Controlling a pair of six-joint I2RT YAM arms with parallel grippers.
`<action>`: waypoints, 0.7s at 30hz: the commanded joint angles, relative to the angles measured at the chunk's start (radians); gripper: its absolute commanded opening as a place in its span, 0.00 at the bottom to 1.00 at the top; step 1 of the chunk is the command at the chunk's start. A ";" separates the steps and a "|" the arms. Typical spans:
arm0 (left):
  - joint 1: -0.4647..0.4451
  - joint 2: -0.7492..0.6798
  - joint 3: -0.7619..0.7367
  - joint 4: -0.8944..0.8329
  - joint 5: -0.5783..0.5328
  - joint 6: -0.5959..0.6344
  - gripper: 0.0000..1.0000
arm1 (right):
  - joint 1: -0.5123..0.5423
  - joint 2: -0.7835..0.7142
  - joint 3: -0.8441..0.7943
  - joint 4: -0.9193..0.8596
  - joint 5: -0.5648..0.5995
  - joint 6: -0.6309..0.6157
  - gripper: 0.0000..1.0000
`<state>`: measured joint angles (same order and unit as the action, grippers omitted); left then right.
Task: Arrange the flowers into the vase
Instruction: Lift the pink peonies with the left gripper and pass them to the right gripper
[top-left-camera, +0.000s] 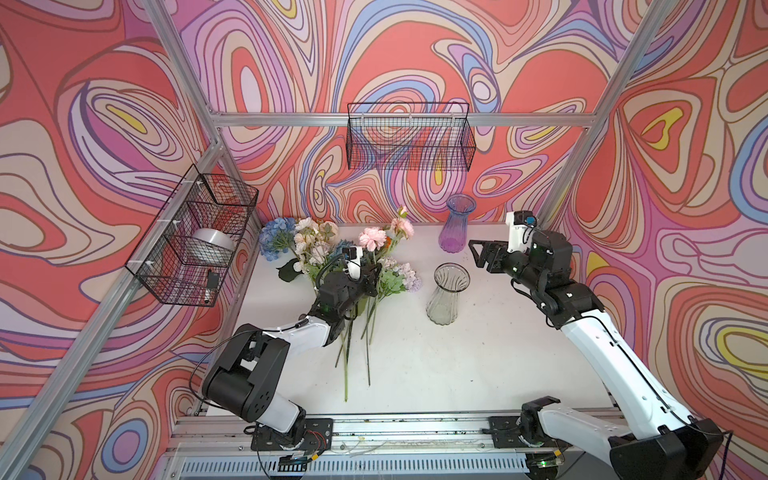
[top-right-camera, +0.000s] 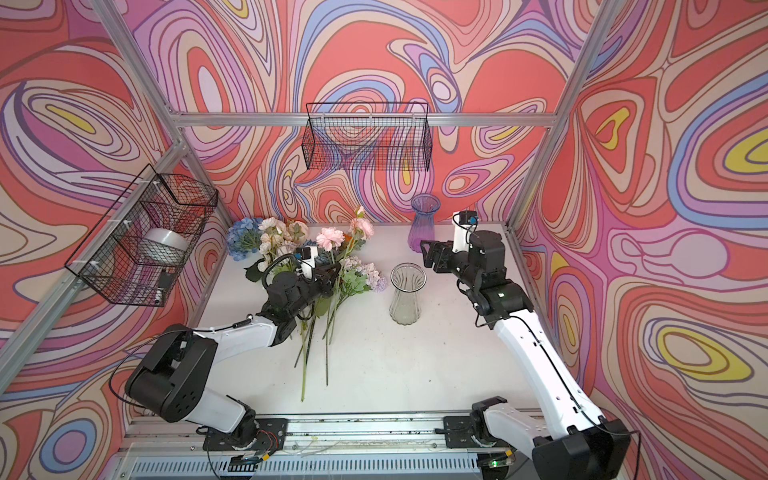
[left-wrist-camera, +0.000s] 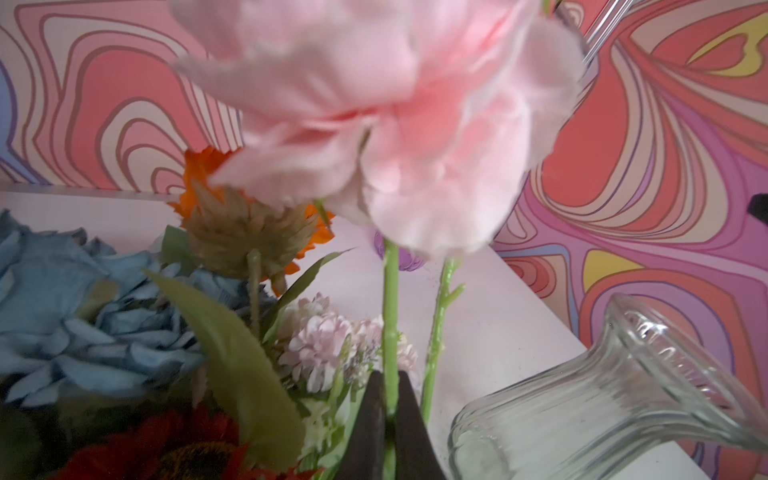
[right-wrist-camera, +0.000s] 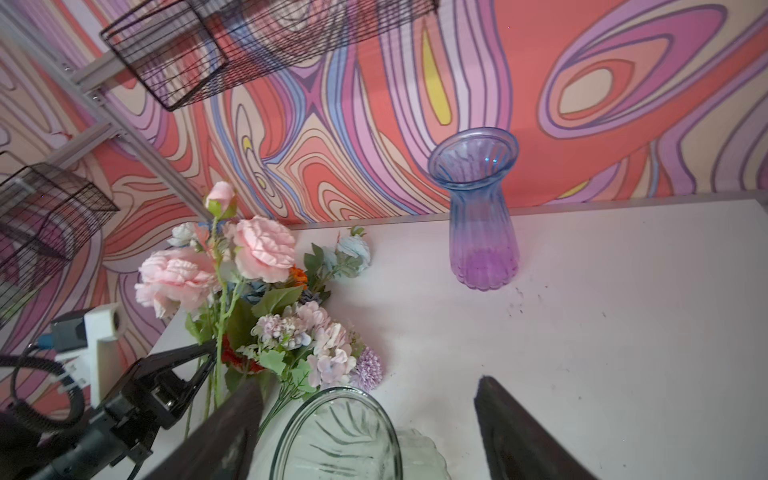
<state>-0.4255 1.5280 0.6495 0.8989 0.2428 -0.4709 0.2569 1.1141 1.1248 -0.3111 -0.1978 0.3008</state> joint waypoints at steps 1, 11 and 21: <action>0.000 0.017 0.047 0.045 0.023 -0.072 0.00 | 0.056 -0.007 -0.010 0.079 -0.105 -0.007 0.75; -0.014 0.104 0.118 -0.094 0.013 -0.100 0.00 | 0.227 0.092 0.014 0.100 -0.103 -0.001 0.63; -0.013 -0.062 0.108 -0.218 -0.091 -0.170 0.00 | 0.496 0.336 0.083 0.103 -0.021 0.007 0.53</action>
<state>-0.4385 1.5440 0.7589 0.7113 0.2012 -0.6052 0.7113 1.3891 1.1717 -0.2089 -0.2584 0.3008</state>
